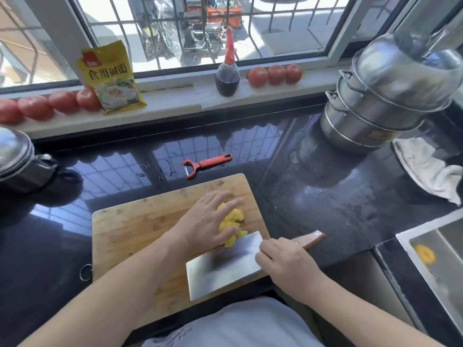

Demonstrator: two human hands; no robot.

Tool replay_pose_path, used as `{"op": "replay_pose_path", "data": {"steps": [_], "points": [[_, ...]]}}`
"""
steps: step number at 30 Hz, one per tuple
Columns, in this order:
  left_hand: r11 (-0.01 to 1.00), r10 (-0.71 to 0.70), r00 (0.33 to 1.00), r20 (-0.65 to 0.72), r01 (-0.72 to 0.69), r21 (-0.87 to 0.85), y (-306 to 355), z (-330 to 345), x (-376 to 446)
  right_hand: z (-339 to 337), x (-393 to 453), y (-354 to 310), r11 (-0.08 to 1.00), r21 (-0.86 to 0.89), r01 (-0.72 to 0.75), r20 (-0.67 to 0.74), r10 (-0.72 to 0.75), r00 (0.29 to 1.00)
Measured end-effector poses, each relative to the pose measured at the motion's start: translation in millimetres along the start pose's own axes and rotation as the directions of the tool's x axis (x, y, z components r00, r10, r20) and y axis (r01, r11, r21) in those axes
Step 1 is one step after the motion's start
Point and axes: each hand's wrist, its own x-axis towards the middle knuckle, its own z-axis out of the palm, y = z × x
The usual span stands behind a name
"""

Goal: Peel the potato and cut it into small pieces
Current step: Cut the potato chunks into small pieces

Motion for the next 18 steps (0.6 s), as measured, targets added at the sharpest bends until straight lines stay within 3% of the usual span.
{"op": "replay_pose_path", "data": {"steps": [2, 5, 9, 12, 14, 15, 18], "points": [[0.988, 0.117, 0.986, 0.116, -0.127, 0.089, -5, -2, -12, -1, 0, -1, 1.0, 0.001, -0.015, -0.003, 0.015, 1.0], [0.978, 0.087, 0.98, 0.18, -0.118, 0.171, -8, 3, -26, -5, 5, -4, 0.999, 0.003, -0.037, -0.006, 0.037, 0.999], [0.967, 0.058, 0.994, 0.087, -0.078, 0.241, -3, 14, -27, -8, 9, -6, 0.998, -0.011, -0.059, 0.011, 0.06, 0.998], [0.964, -0.06, 0.998, 0.021, 0.052, 0.261, 0, 12, -21, -7, 10, -7, 0.998, 0.001, -0.059, 0.035, 0.059, 0.998], [0.968, -0.203, 0.978, -0.041, 0.207, 0.141, 1, 3, -20, -9, 11, -10, 0.997, 0.017, -0.077, 0.07, 0.076, 0.995], [0.955, -0.295, 0.95, -0.103, 0.296, -0.003, 2, -4, -22, -9, 10, -13, 0.995, 0.031, -0.097, 0.098, 0.094, 0.991], [0.75, -0.625, 0.734, -0.267, 0.47, -0.465, -1, -39, -44, -9, 4, -30, 0.966, 0.126, -0.226, 0.248, 0.19, 0.95]]}}
